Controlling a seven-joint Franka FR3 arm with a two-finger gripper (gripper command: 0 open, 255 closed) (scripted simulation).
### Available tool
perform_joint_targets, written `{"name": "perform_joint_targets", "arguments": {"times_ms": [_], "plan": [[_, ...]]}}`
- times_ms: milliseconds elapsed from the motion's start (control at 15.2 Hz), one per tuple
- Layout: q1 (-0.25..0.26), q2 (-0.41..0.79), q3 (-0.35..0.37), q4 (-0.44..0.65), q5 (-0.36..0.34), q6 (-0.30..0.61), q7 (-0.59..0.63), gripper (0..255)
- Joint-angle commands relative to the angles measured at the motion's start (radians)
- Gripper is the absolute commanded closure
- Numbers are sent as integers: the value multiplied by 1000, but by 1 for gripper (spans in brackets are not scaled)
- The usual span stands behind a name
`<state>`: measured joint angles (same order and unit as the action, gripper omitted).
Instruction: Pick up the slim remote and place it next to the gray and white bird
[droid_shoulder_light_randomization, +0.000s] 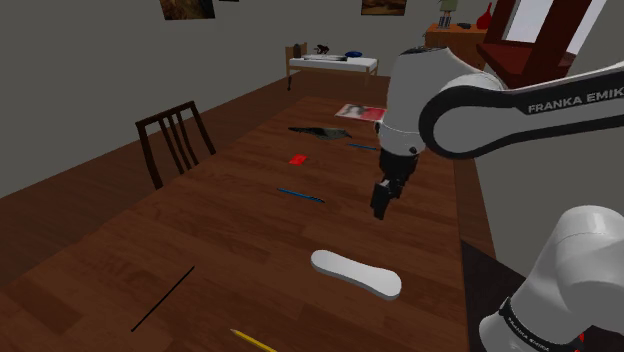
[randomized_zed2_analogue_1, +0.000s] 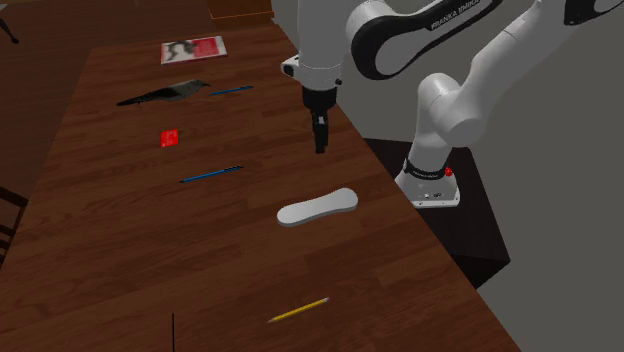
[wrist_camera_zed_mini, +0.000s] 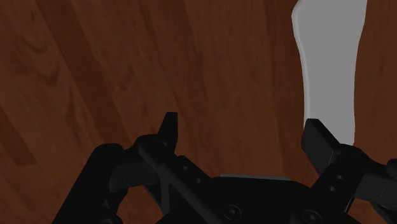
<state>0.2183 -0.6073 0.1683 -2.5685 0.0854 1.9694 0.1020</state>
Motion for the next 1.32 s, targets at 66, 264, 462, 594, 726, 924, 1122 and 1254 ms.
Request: {"name": "perform_joint_targets", "arguments": {"times_ms": [66, 264, 462, 594, 726, 924, 1122, 1254], "plan": [[40, 63, 49, -11, 21, 73, 11, 0], [75, 129, 95, -21, 35, 146, 18, 0], [107, 202, 142, -22, 42, 219, 29, 0], [126, 255, 174, -20, 41, 267, 38, 0], [125, 265, 177, -27, 40, 284, 40, 0], [122, 294, 184, -47, 35, 332, 45, 0], [118, 332, 191, -68, 27, 391, 52, 0], [118, 332, 191, -68, 27, 391, 52, 0]]}}
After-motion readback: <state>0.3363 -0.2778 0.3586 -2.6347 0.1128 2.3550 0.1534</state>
